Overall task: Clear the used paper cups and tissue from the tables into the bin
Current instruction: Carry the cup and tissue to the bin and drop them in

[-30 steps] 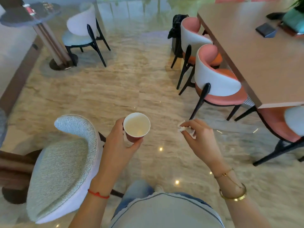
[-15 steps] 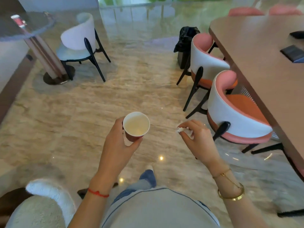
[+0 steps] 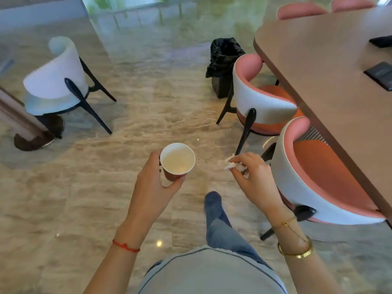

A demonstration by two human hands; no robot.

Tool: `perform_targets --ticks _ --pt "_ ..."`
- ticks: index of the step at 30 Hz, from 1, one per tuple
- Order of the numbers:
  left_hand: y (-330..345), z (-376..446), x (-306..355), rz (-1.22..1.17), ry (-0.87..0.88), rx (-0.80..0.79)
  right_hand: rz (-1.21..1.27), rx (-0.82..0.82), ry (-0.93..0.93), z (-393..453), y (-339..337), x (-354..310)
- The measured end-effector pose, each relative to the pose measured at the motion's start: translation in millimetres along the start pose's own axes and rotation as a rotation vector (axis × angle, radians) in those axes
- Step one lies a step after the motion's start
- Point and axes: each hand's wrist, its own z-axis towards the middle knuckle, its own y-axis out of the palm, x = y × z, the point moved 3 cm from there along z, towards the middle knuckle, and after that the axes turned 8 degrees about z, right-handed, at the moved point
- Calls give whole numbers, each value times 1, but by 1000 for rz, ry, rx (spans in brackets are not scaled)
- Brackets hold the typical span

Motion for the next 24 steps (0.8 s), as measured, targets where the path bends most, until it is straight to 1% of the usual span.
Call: perform_targets --ticks 6,14,20,24 --pt "39 155 -2 -38 -6 6 13 2 9 153 -4 46" --pt "68 358 15 -17 6 35 27 -24 -16 364 -26 80" --pt "93 480 0 -60 -21 11 37 -48 -6 483 -12 108" --pt "113 570 -19 -56 -1 -24 37 -38 44 561 8 135"
